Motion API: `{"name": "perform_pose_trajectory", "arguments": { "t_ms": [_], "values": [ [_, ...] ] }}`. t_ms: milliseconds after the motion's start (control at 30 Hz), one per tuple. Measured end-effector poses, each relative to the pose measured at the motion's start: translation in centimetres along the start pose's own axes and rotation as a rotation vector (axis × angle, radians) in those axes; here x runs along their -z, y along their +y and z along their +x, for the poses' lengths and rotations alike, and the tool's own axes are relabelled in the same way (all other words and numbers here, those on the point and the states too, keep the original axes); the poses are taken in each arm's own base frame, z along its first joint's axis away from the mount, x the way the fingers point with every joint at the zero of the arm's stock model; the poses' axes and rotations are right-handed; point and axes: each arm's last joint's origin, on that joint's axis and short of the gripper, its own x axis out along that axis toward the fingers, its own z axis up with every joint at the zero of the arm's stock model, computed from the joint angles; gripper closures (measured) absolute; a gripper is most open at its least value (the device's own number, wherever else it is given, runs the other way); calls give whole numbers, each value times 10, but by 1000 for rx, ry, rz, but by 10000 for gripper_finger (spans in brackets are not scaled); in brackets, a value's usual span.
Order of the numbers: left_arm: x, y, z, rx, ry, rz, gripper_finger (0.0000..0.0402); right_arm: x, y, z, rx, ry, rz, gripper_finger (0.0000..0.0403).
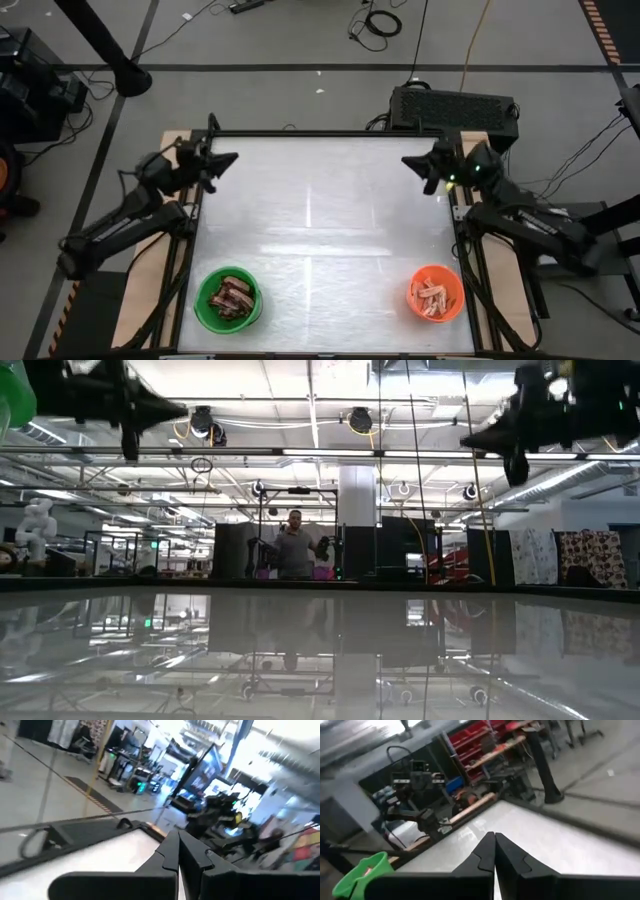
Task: Sort candy by brand, put in halloween buckets
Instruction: Return to Home Position
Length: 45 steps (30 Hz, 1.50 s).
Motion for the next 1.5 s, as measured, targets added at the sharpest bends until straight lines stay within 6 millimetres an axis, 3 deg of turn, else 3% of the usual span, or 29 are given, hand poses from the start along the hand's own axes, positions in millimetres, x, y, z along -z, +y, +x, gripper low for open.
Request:
{"name": "perform_pose_trajectory", "arguments": {
  "t_ms": [133,267,433,600,800,1033,1333,1500],
  "values": [
    [29,15,4,46,12,-93,398,37,-12,3,60,-2,79,403],
    [46,21,6,48,44,-121,398,57,-16,5,169,-15,64,402],
    [66,31,9,0,127,19,398,70,-20,4,269,7,-15,402],
    [73,37,12,-45,169,121,398,85,-25,2,274,170,7,402],
    [71,35,9,-22,118,117,398,86,-21,-1,179,216,-14,402],
    [95,39,4,-30,195,-36,398,80,-15,-6,87,170,-97,402],
    [95,40,4,-164,135,-29,397,90,-10,-12,37,269,-263,402],
    [95,40,4,-162,134,-28,397,86,-5,-12,-14,214,-282,403]
  ]
}}
